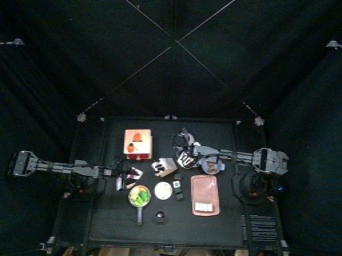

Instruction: Grab iron

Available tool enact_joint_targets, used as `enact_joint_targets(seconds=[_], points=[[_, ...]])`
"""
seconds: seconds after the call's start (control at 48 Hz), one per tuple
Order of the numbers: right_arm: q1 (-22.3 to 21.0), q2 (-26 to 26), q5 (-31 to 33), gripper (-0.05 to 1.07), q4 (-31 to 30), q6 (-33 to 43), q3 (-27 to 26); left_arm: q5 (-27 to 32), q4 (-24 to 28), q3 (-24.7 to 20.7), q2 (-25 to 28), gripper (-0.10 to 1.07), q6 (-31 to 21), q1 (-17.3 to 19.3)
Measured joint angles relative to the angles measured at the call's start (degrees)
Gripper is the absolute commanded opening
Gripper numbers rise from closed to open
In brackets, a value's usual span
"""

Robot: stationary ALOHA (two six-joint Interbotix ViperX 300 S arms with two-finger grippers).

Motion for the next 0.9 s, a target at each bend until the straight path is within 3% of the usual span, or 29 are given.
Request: enact_joint_targets(seconds=[0.208, 0.312, 0.5, 0.708, 0.896], points=[[-0.3, -5.6, -10.2, 1.01, 1.8, 0.0, 6.1, 2.4, -1.2, 0.1, -2.0, 0.75, -0.2, 0.0], [-0.4, -9.7, -18.2, 1.01, 2.0, 0.0, 10.5, 4.7, -2.8, 0.0, -3.5, 0.75, -0.2, 0.0], [-0.3, -14.4, -31.7, 1.01, 1.7, 0.1, 17.2, 14.9, -4.6, -3.3, -4.4, 0.75, -0.2, 1.8], [0.8, -15.0, -43.0, 1.01, -0.8, 0.1, 22.6, 23.8, -4.7, -6.8, -3.9, 0.75, -0.5, 4.9], [1.2, -15.1, -45.9, 1.01, -4.0, 0.7, 24.7, 28.0, -7.2, -7.8, -2.3, 0.75, -2.9, 9.1]])
